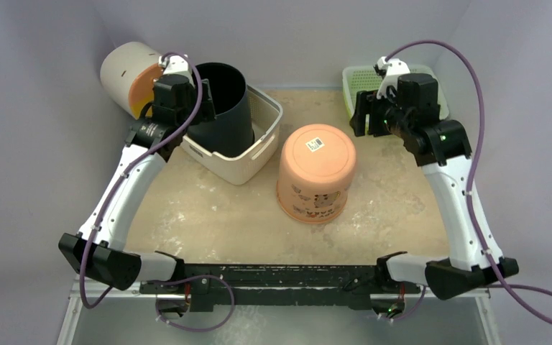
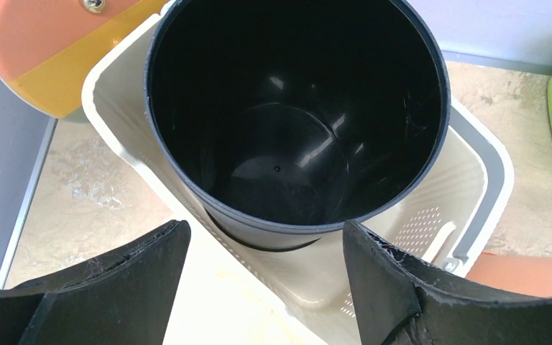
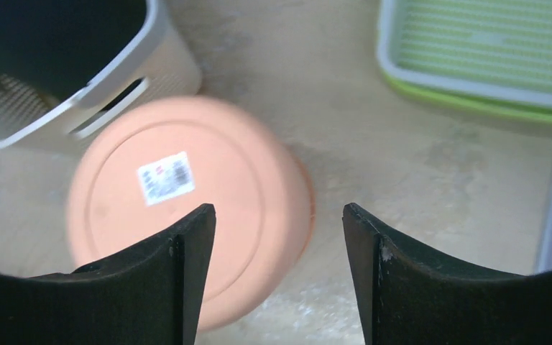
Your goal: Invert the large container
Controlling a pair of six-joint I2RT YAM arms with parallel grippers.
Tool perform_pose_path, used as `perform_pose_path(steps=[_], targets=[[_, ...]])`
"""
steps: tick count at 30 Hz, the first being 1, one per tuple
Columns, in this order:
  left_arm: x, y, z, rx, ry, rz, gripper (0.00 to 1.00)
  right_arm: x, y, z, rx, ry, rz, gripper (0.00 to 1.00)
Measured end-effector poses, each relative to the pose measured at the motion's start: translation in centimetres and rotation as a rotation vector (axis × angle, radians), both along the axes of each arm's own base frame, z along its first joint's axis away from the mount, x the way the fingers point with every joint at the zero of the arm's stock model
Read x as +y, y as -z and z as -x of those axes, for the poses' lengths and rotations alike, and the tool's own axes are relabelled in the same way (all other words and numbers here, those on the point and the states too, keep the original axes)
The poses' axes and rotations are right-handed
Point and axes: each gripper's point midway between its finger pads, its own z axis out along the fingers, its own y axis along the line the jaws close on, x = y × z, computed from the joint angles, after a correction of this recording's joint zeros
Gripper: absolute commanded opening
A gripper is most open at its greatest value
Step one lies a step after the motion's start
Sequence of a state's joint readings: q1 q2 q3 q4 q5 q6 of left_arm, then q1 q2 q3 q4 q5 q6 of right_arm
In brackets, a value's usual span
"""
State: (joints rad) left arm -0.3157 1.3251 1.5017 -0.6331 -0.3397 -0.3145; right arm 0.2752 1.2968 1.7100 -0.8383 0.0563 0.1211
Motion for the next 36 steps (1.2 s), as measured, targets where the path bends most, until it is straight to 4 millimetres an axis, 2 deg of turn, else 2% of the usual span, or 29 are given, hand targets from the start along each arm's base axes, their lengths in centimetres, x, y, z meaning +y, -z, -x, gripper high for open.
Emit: perform_pose_path(steps=[3,8,10,19,23,28,31,36], targets=[[0.0,0.4,-0.4,0.005,-0.007,-0.001,0.78,1.9,0.5,2.8,0.034,-0.098,-0.065,0.65],[0.0,0.4,-0.7,-0.001,-0.02,0.003,0.78,5.1,3.8,8.2,0.171,-0.248,-0.136,0.63],[0.0,0.3,-0.8,-0.005,-0.023,0.01,0.78,5.6,4.3,9.8,0.202,-0.281,-0.16,0.62],[-0.3,1.5,-1.8,0.014,-0.037,0.019,0.77,6.7,3.7,14.7,0.229,-0.416,-0.255,0.61],[-0.2,1.7,-2.0,0.015,-0.048,0.015,0.77,7.2,5.2,15.9,0.295,-0.468,-0.258,0.62],[-0.2,1.8,-2.3,0.01,-0.055,0.013,0.77,7.1,9.0,16.7,0.43,-0.477,-0.228,0.63],[-0.2,1.9,-2.5,0.01,-0.06,0.01,0.77,7.2,10.3,16.5,0.472,-0.483,-0.214,0.64],[-0.1,1.8,-2.5,0.006,-0.067,0.009,0.77,7.3,11.1,15.2,0.483,-0.47,-0.183,0.66]])
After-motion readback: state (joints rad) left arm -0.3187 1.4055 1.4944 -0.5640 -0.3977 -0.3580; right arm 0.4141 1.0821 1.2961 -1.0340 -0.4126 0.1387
